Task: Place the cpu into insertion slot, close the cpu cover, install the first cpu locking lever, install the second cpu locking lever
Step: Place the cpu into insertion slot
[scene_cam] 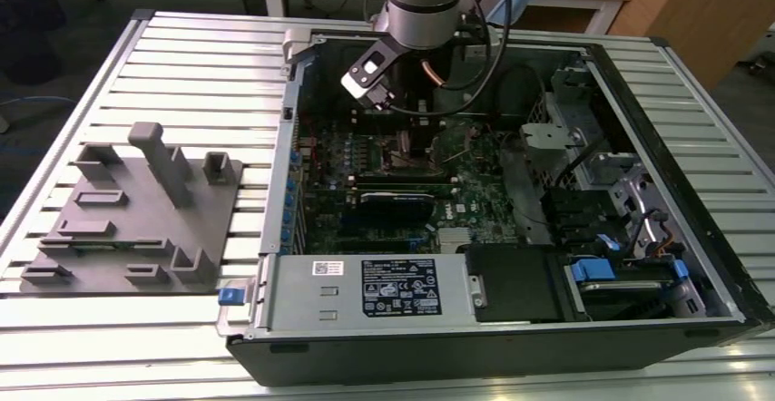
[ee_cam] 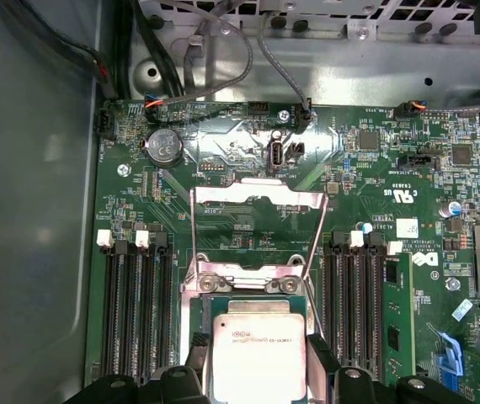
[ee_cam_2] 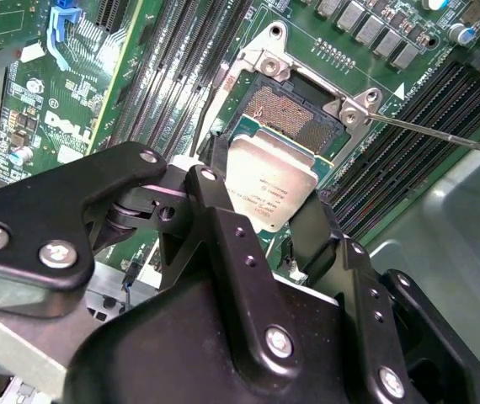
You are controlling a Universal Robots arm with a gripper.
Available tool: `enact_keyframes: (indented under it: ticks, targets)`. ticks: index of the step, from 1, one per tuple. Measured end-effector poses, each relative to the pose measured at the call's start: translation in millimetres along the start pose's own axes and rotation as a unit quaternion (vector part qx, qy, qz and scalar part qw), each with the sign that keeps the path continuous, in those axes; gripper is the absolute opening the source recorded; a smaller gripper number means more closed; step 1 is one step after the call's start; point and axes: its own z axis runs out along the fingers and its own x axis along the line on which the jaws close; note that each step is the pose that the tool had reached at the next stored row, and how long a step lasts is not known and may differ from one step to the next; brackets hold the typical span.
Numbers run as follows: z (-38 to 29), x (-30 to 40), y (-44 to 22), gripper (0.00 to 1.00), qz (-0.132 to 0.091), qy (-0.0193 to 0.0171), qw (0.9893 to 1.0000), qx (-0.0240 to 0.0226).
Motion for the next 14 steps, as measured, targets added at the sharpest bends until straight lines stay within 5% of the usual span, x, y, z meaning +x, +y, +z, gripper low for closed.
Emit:
enact_keyframes:
  ticks: [14]
  targets:
    - [2.6, 0.1, -0.2, 0.54, 0.000, 0.0001, 1.0000, -0.0001]
